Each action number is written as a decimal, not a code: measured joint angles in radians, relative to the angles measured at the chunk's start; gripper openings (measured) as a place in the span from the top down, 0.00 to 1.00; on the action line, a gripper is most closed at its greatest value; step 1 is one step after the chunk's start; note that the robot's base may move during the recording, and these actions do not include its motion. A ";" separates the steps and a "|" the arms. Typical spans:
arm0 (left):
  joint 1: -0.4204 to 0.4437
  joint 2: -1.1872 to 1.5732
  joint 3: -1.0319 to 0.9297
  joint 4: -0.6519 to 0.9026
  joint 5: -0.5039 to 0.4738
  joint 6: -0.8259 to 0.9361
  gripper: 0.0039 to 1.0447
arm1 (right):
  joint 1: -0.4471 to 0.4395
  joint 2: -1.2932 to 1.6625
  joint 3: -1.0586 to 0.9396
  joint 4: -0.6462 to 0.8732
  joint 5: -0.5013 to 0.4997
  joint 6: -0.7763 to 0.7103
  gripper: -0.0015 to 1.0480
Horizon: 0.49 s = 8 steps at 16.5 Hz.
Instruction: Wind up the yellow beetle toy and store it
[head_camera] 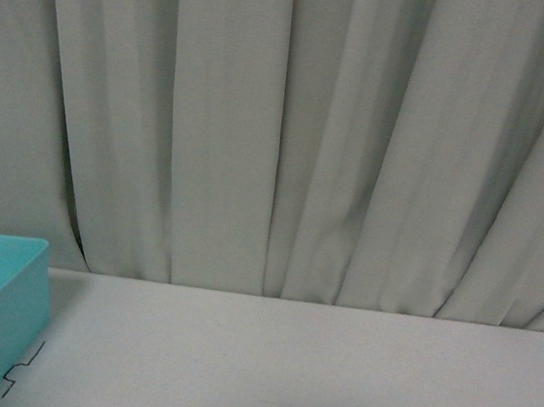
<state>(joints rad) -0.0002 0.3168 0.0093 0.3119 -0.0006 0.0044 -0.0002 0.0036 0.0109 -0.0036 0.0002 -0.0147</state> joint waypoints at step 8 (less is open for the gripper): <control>0.000 -0.185 0.002 -0.204 0.000 0.000 0.99 | 0.000 0.000 0.000 0.000 0.000 0.000 0.06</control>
<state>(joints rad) -0.0002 0.1314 0.0116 0.1081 -0.0010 0.0044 -0.0002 0.0036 0.0109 -0.0036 0.0002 -0.0147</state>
